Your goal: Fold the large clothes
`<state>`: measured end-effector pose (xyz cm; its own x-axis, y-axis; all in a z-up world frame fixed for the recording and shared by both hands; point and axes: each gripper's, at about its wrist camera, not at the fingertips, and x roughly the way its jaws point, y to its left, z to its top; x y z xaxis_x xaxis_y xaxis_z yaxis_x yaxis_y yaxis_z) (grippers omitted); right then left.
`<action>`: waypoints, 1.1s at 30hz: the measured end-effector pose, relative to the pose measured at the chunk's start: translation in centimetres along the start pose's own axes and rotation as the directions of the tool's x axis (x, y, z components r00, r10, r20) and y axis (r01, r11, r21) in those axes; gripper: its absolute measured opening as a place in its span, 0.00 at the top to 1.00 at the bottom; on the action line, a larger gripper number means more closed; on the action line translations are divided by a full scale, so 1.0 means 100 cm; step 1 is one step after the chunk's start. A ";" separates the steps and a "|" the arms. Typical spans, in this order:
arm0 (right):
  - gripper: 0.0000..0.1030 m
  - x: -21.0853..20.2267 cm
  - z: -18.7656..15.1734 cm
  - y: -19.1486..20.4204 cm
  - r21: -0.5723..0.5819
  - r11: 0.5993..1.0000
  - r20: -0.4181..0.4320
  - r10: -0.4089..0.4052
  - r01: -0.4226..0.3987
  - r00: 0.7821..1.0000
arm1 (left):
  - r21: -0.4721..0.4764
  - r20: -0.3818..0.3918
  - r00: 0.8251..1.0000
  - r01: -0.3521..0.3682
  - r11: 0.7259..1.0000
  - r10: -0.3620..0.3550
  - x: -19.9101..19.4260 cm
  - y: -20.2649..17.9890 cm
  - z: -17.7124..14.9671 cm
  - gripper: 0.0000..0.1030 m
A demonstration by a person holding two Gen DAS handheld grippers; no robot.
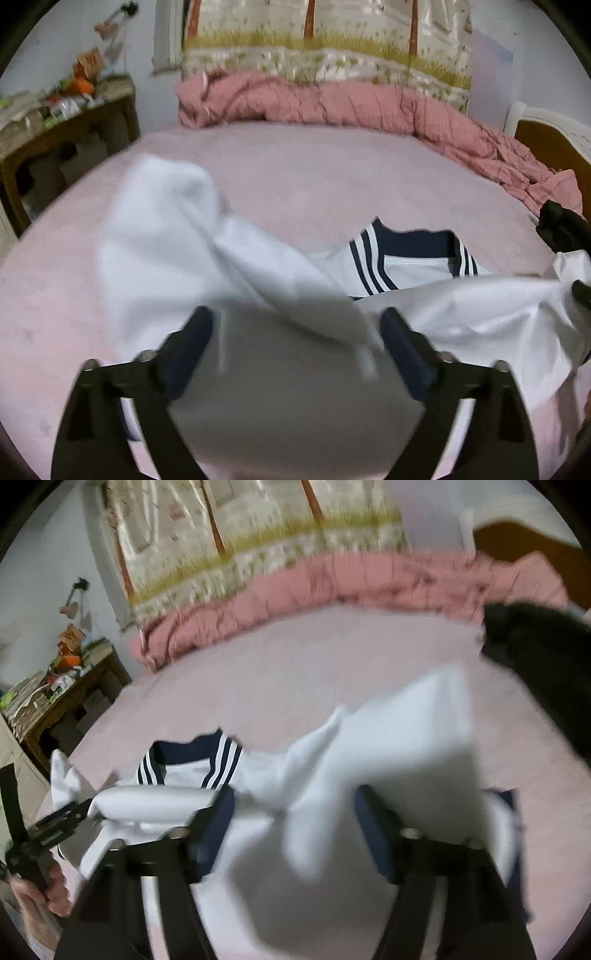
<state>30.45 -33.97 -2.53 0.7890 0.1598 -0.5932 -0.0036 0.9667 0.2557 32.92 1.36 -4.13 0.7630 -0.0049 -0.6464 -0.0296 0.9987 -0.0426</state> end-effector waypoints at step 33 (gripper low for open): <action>0.30 0.004 -0.038 0.062 -0.173 0.985 -0.124 -0.030 0.008 0.992 | 0.146 -0.079 0.988 0.144 0.979 -0.134 -0.002 -0.058 -0.026 0.37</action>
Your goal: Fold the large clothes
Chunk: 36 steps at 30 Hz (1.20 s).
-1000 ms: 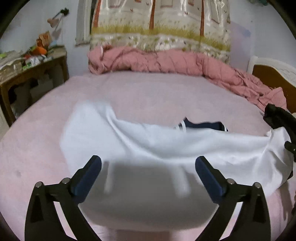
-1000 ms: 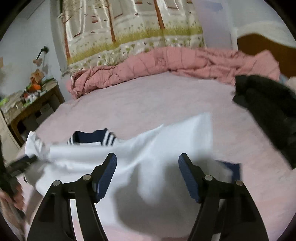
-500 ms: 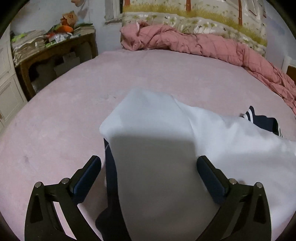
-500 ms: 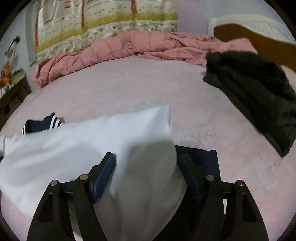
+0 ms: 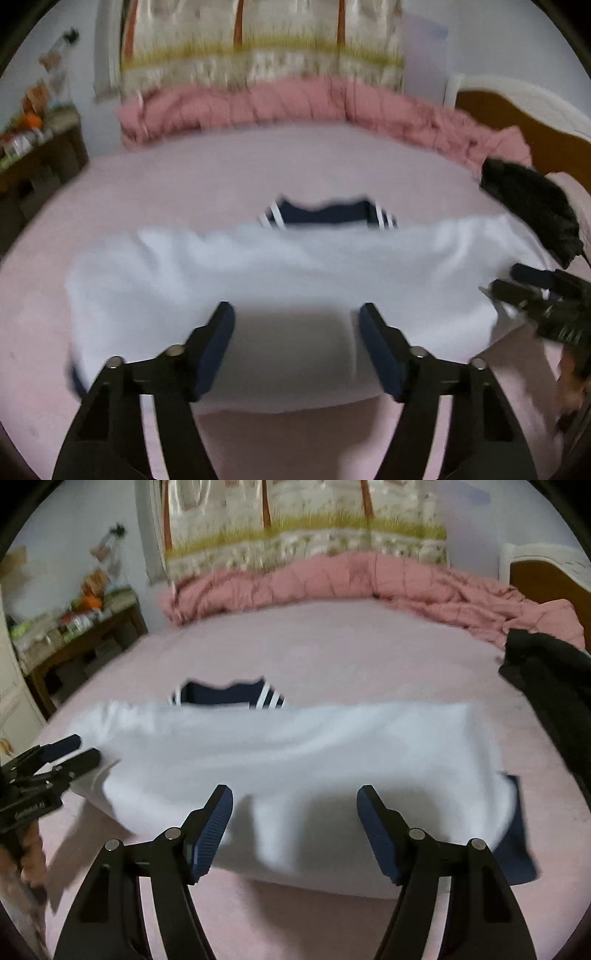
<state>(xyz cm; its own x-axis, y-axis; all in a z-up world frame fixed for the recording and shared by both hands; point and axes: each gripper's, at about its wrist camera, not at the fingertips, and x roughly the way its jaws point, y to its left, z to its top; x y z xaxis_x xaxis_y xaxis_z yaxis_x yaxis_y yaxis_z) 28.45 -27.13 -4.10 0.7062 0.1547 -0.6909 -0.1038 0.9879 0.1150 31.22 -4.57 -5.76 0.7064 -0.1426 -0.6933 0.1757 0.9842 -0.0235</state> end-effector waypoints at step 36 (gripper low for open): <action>0.30 -0.003 -0.036 -0.009 0.098 0.995 0.123 -0.015 0.003 0.992 | -0.094 0.262 0.963 -0.040 0.995 0.063 -0.025 0.017 -0.030 0.25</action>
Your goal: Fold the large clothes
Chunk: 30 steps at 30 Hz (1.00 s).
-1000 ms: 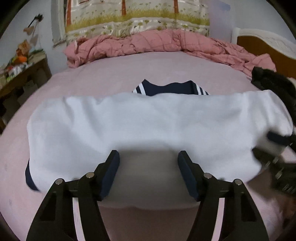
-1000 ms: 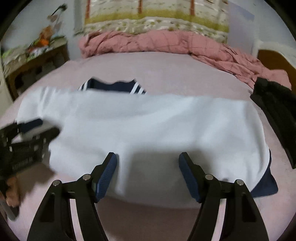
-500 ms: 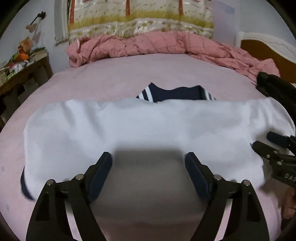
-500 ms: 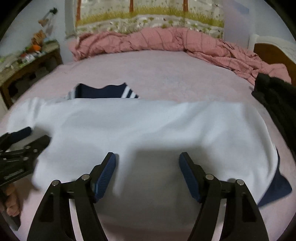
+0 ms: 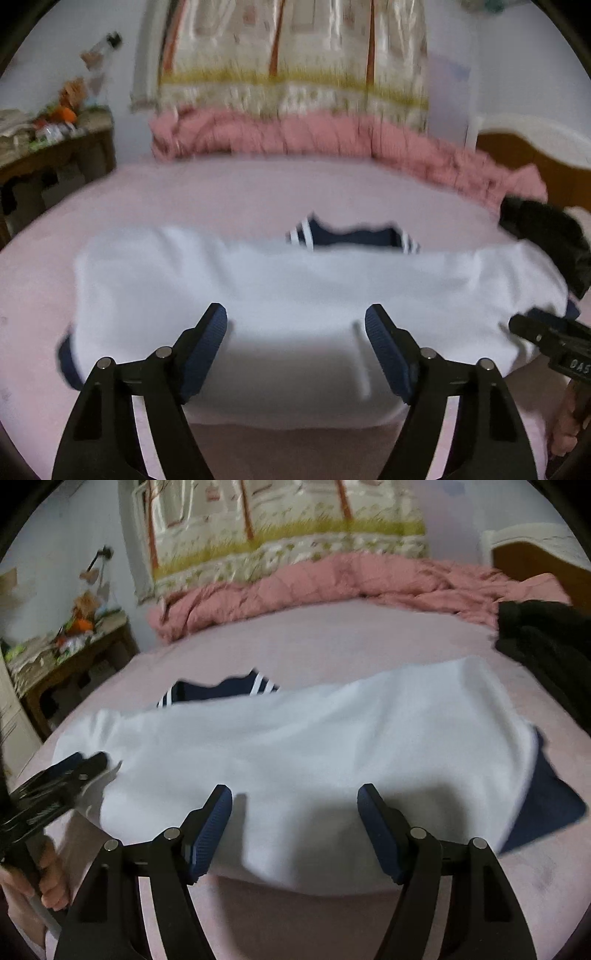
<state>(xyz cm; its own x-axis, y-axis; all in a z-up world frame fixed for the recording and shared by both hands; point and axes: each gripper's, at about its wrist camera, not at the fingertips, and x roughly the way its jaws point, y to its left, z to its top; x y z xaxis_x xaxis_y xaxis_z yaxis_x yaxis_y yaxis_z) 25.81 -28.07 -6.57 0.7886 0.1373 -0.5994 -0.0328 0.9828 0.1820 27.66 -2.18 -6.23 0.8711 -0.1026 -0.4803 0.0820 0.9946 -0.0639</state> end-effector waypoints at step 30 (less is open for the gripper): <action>0.00 -0.078 -0.030 0.040 -0.136 0.965 0.297 -0.177 0.225 0.938 | -0.022 0.287 0.958 -0.003 1.000 0.010 -0.056 0.006 -0.003 0.00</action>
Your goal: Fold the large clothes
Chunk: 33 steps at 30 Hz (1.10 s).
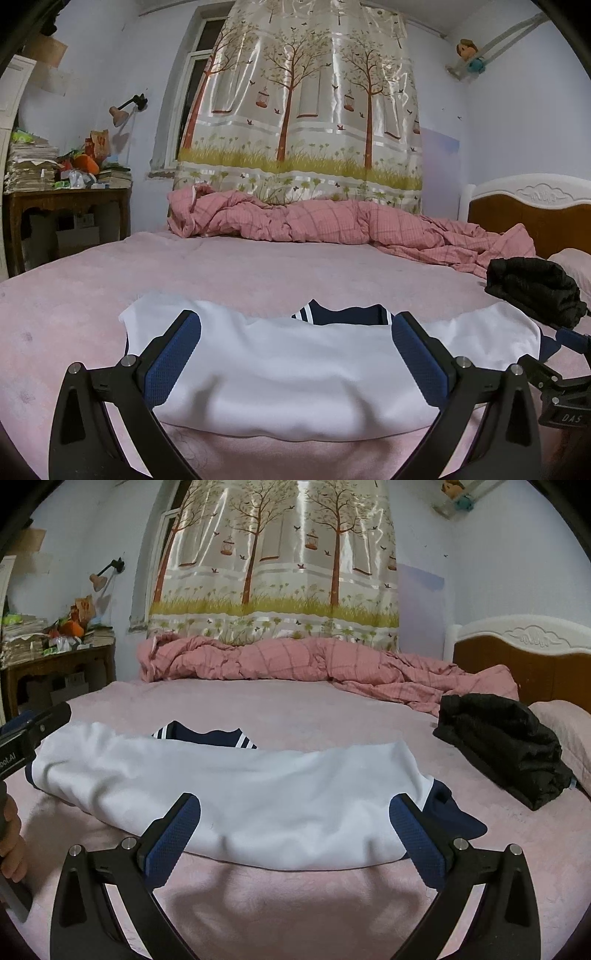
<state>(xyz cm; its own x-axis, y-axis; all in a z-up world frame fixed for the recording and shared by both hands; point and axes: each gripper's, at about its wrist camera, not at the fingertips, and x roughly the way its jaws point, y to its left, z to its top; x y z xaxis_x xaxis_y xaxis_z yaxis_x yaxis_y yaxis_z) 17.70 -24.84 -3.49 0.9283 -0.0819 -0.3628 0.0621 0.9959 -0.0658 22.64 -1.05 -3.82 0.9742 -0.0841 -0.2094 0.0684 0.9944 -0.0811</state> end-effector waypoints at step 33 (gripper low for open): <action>0.17 0.104 -0.032 -0.177 0.711 0.703 -0.242 0.237 0.006 0.941 | -0.006 -0.029 0.999 -0.015 1.000 0.015 0.001 0.001 0.000 0.00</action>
<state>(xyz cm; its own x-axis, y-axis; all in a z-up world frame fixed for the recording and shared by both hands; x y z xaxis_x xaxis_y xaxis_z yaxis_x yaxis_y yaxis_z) 25.09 -43.41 -9.06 0.7997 0.1493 -0.5815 0.3096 0.7273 0.6125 22.76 -0.92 -3.85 0.9684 -0.0711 -0.2392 0.0523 0.9951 -0.0838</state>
